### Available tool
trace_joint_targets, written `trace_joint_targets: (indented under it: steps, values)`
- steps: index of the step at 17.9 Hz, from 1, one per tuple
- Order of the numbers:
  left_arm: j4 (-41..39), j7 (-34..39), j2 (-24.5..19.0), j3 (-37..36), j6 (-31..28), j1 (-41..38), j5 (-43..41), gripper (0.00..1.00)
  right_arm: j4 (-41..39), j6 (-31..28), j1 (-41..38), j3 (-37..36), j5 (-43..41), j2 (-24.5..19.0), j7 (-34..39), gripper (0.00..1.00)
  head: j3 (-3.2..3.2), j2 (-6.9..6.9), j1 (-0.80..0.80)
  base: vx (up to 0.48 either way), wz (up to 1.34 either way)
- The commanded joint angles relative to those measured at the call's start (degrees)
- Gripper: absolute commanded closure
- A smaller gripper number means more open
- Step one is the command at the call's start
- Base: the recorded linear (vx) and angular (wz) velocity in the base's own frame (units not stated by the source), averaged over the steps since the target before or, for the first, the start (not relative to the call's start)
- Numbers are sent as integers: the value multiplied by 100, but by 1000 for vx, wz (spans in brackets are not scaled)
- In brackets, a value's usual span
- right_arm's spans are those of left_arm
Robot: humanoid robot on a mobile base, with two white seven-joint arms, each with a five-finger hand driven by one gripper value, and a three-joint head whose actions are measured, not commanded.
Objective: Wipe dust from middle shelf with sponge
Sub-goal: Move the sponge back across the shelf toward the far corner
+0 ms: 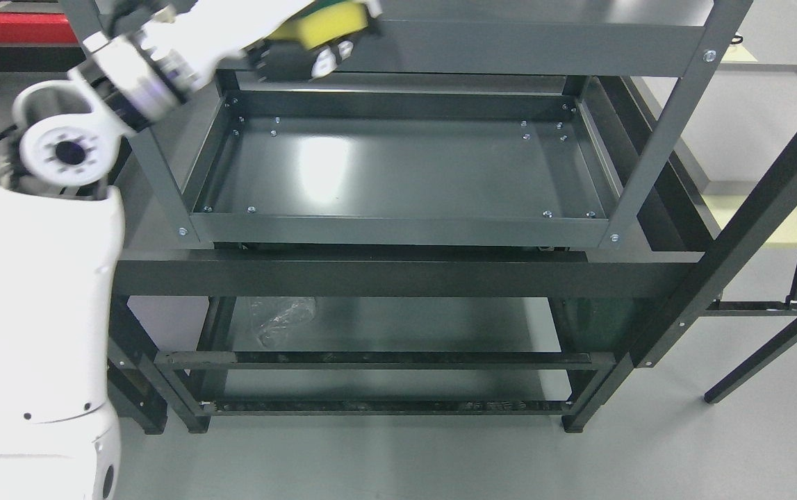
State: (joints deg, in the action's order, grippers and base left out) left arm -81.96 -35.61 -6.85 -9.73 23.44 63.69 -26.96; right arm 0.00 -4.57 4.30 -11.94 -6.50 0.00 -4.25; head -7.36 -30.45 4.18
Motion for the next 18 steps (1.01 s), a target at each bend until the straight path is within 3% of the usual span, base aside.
trace_joint_targets:
  steps: [1, 6, 11, 14, 18]
  values:
    - [979, 1141, 585, -2988, -506, 1354, 699, 100, -100, 17, 1, -1, 0, 100, 3, 0, 0, 0, 0, 0, 0]
    - [1147, 1750, 585, -4562, -1104, 1752, 1518, 100, -100, 17, 1, -1, 0, 100, 3, 0, 0, 0, 0, 0, 0]
    - [1524, 1707, 585, -5100, -1139, 1752, 1361, 100, -100, 17, 1, -1, 0, 100, 3, 0, 0, 0, 0, 0, 0]
    - [1719, 1672, 585, -4768, -1149, 1699, 1036, 100, -100, 17, 1, -1, 0, 100, 3, 0, 0, 0, 0, 0, 0]
    - [1623, 1110, 585, -3224, -851, 1077, 52, 100, -100, 17, 1, -1, 0, 100, 3, 0, 0, 0, 0, 0, 0]
